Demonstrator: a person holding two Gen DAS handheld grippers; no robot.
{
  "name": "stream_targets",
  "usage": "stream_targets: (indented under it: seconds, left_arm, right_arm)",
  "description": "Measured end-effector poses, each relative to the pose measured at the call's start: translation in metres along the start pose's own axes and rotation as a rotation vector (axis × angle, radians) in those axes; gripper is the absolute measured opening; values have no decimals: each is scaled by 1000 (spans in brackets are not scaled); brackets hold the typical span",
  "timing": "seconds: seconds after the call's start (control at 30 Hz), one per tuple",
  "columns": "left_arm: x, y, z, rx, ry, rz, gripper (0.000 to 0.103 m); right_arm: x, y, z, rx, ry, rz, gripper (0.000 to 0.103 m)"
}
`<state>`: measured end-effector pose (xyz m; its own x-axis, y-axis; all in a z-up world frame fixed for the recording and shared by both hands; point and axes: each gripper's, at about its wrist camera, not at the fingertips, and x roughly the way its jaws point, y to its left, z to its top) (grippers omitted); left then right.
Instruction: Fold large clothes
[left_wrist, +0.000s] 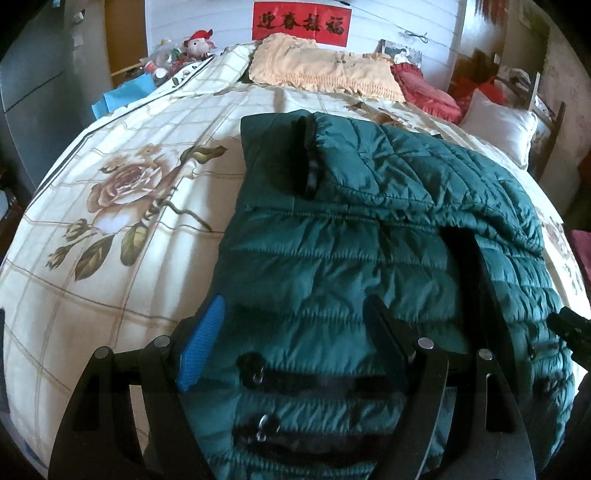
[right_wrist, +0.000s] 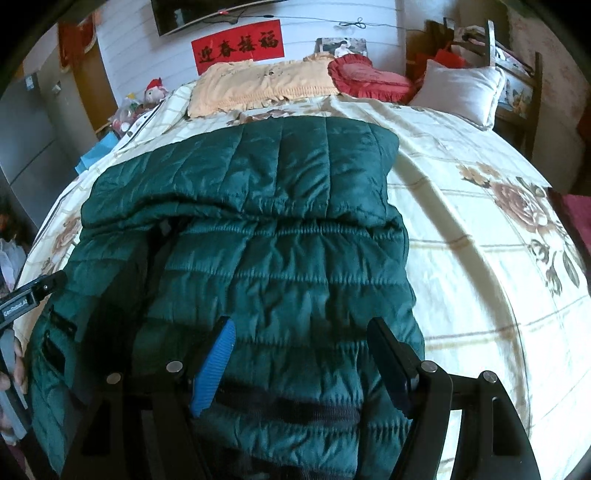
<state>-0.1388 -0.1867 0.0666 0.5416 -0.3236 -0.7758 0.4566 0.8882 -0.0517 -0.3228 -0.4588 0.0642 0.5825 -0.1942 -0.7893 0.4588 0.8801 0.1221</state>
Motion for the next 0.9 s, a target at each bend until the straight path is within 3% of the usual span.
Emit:
stream_targets:
  seconds: [0.4, 0.9]
  left_arm:
    - [-26, -9, -28, 33, -15, 11, 78]
    - [-45, -3, -58, 29, 4, -28, 78]
  right_arm:
    - [-19, 1, -25, 30, -2, 28, 74]
    - [-37, 5, -47, -10, 4, 13, 76]
